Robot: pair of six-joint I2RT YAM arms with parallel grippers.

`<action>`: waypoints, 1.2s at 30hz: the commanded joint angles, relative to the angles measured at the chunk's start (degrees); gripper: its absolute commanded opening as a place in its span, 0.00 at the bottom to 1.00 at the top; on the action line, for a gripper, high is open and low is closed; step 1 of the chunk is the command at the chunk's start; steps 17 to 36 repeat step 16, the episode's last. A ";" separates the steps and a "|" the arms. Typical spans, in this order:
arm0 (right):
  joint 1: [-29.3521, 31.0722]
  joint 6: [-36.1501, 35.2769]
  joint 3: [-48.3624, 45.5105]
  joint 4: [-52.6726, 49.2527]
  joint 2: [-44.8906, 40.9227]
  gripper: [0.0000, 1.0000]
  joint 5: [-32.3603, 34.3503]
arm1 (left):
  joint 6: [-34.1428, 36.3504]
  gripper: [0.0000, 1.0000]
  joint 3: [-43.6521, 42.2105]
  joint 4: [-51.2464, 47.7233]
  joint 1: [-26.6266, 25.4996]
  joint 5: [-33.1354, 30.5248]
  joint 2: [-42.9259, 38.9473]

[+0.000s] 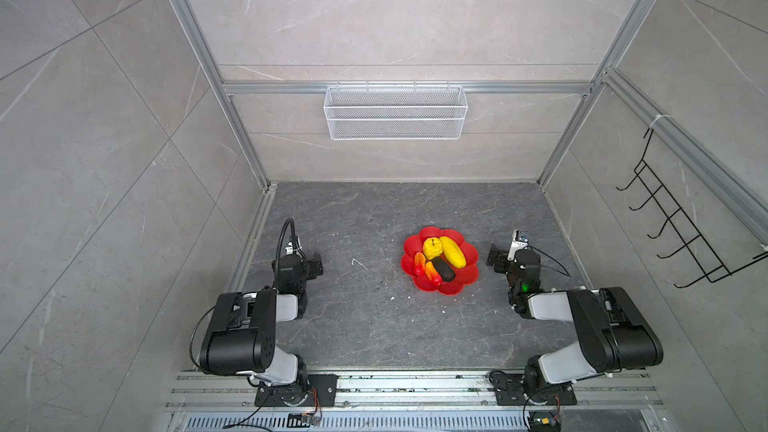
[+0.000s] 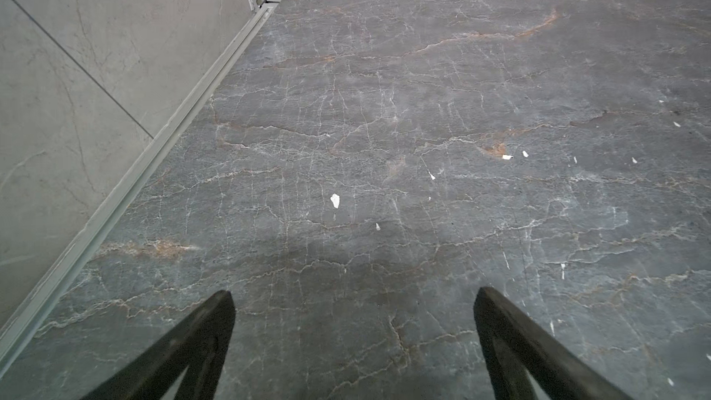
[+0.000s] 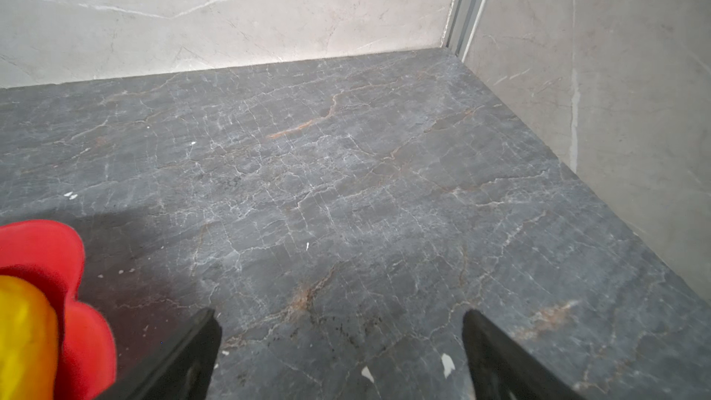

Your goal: Place and organize the fake fruits in the fruit bowl

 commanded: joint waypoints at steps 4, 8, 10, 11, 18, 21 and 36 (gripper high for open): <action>0.08 -1.12 -0.63 3.22 -0.15 1.00 -1.00 | -0.94 1.00 1.27 3.30 0.08 0.82 -0.27; 0.12 -1.14 -0.63 3.02 -0.10 1.00 -1.08 | -0.80 1.00 1.32 3.27 0.06 0.68 -0.22; 0.05 -1.46 -0.39 2.82 -0.04 1.00 -1.61 | -0.83 1.00 1.27 3.34 0.04 0.72 -0.27; 0.10 -1.96 -0.14 2.41 0.08 1.00 -2.87 | -0.80 1.00 1.28 3.32 0.06 0.69 -0.31; 0.06 -1.98 -0.19 2.45 -0.06 1.00 -3.01 | -0.84 1.00 1.27 3.29 0.00 0.73 -0.34; 0.06 -1.98 -0.19 2.45 -0.06 1.00 -3.01 | -0.84 1.00 1.27 3.29 0.00 0.73 -0.34; 0.06 -1.98 -0.19 2.45 -0.06 1.00 -3.01 | -0.84 1.00 1.27 3.29 0.00 0.73 -0.34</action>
